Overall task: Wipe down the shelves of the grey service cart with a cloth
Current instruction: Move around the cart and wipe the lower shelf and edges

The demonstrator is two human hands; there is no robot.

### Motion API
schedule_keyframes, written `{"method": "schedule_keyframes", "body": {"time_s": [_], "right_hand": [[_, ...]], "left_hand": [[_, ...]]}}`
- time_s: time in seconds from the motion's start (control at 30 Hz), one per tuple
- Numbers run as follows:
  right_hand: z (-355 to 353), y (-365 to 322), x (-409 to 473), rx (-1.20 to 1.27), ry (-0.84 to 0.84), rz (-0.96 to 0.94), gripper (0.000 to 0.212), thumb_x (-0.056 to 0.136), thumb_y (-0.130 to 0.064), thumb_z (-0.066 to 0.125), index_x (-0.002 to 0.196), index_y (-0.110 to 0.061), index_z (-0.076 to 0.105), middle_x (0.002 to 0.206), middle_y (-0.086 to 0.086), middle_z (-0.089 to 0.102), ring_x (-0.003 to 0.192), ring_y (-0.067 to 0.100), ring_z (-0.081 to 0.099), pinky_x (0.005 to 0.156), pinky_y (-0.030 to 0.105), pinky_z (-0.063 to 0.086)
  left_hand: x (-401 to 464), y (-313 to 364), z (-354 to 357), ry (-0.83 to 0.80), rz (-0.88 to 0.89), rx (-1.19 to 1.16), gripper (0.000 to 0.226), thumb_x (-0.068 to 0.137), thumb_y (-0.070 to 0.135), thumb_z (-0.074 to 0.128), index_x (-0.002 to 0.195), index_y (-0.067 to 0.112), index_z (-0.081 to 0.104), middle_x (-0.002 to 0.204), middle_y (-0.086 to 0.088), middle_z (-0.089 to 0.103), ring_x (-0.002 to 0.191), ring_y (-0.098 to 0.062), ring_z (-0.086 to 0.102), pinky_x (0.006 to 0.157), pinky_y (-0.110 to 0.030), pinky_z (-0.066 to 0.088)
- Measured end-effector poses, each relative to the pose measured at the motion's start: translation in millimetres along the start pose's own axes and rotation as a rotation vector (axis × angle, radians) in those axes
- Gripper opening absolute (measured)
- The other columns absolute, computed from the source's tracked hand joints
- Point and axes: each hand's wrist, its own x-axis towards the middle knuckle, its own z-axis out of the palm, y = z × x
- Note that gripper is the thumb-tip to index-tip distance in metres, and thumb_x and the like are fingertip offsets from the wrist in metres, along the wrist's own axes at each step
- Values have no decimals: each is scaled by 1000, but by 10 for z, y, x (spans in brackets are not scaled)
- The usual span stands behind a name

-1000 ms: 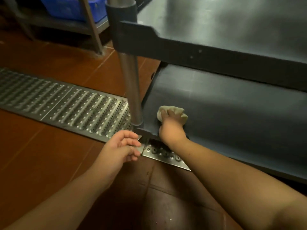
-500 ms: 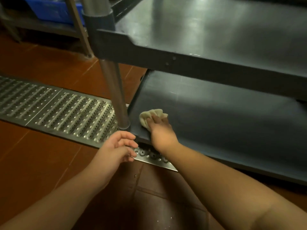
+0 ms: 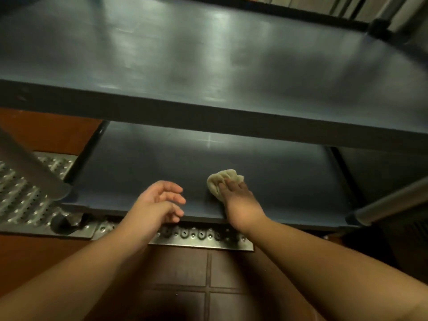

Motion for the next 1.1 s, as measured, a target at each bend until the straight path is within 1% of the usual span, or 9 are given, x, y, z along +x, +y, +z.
{"method": "schedule_keyframes", "body": {"time_s": [0.17, 0.33, 0.43, 0.53, 0.63, 0.73, 0.87, 1.0, 1.1], "right_hand": [[-3, 970, -330, -42, -2, 196, 65, 96, -11, 46, 154, -24, 21, 165, 0, 8, 140, 34, 29, 107, 45, 40], [1, 1759, -592, -174, 118, 477, 45, 94, -17, 50, 138, -21, 43, 147, 6, 35, 125, 30, 45, 92, 45, 46], [-73, 2009, -607, -295, 10, 658, 34, 97, -20, 43, 129, -17, 55, 136, 10, 50, 125, 31, 45, 99, 46, 38], [-184, 2190, -606, -399, -189, 807, 38, 97, -28, 39, 126, -16, 61, 135, 11, 55, 125, 33, 46, 97, 45, 36], [-159, 2282, -578, -332, -218, 859, 45, 97, -28, 41, 137, -12, 53, 142, 18, 47, 128, 36, 44, 99, 46, 39], [-76, 2280, -553, -162, -125, 908, 55, 98, -28, 44, 147, -4, 34, 150, 24, 32, 134, 39, 36, 107, 48, 38], [-5, 2327, -525, -50, -12, 861, 70, 88, -42, 57, 143, -8, 31, 148, 17, 28, 131, 37, 34, 101, 50, 41], [14, 2407, -455, -31, 23, 812, 59, 84, -27, 60, 137, -11, 38, 143, 16, 35, 129, 40, 37, 100, 56, 42], [4, 2479, -427, 0, 144, 758, 50, 92, -28, 54, 138, -13, 42, 139, 16, 42, 125, 42, 43, 101, 54, 42]], "left_hand": [[120, -110, 516, -67, -13, 19, 42, 78, -26, 38, 97, 5, 58, 80, -12, 61, 58, -19, 59, 53, -27, 48], [210, -179, 938, -104, -23, 11, 42, 78, -27, 36, 98, 5, 57, 80, -12, 60, 55, -18, 57, 51, -25, 47], [250, -229, 1111, -128, -28, 17, 42, 78, -27, 36, 97, 5, 57, 79, -12, 60, 55, -17, 58, 52, -26, 47], [266, -270, 1230, -149, -39, 21, 42, 78, -27, 36, 97, 5, 57, 79, -11, 60, 56, -17, 58, 52, -25, 48], [278, -288, 1251, -149, -37, 20, 43, 79, -26, 35, 96, 6, 58, 78, -10, 61, 56, -18, 58, 52, -25, 48], [284, -304, 1244, -151, -33, 25, 43, 80, -26, 34, 96, 6, 58, 78, -9, 62, 57, -17, 58, 54, -25, 49], [285, -299, 1248, -158, -33, 24, 43, 79, -26, 34, 96, 6, 57, 78, -10, 61, 56, -17, 58, 53, -26, 48], [291, -268, 1238, -153, -28, -4, 41, 78, -24, 38, 96, 7, 58, 78, -8, 62, 57, -16, 59, 54, -25, 49], [285, -306, 1237, -173, -31, -30, 36, 68, -13, 50, 96, 7, 58, 77, -6, 63, 56, -15, 60, 55, -26, 48]]}}
